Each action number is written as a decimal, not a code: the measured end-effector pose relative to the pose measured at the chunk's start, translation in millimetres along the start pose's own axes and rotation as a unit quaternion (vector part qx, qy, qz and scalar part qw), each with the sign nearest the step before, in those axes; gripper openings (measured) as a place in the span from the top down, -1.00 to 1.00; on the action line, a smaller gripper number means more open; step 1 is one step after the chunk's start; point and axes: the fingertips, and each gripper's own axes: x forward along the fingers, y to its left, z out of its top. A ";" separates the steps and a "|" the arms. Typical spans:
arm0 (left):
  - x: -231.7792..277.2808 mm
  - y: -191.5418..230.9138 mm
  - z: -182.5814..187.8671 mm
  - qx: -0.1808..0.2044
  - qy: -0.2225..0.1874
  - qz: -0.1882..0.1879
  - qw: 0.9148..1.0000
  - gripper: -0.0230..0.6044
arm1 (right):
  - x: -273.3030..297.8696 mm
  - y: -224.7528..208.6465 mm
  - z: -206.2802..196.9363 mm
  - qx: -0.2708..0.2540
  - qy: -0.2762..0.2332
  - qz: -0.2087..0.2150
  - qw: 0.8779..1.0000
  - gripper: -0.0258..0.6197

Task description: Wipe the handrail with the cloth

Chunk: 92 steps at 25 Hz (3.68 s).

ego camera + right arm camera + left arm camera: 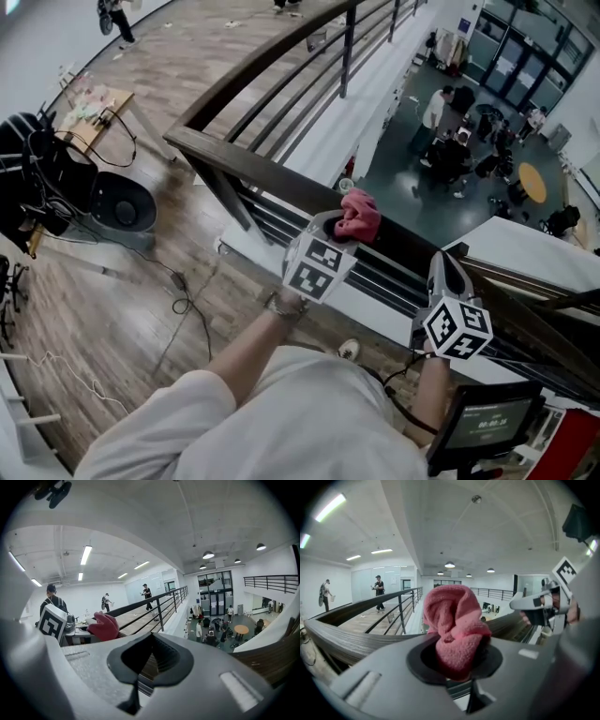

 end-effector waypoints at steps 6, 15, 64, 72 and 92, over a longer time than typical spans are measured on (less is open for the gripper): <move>-14.1 49.5 -5.7 -0.012 -0.005 0.022 1.000 0.65 | 15.6 14.2 -0.8 -0.005 0.006 -0.005 1.000 0.92; -34.0 99.3 -8.5 -0.018 -0.016 0.041 0.999 0.65 | 35.2 40.9 2.4 -0.015 0.014 -0.006 1.000 0.92; -143.8 433.2 -48.3 -0.082 -0.021 0.200 0.976 0.65 | 127.2 157.9 11.2 -0.019 0.028 0.018 0.999 0.92; -155.7 479.3 -50.4 -0.083 -0.007 0.239 0.967 0.65 | 129.3 157.6 16.7 -0.019 0.030 0.022 0.999 0.92; -144.2 441.7 -53.3 -0.107 -0.007 0.249 0.963 0.65 | 93.4 111.3 4.0 -0.025 0.038 0.005 0.999 0.92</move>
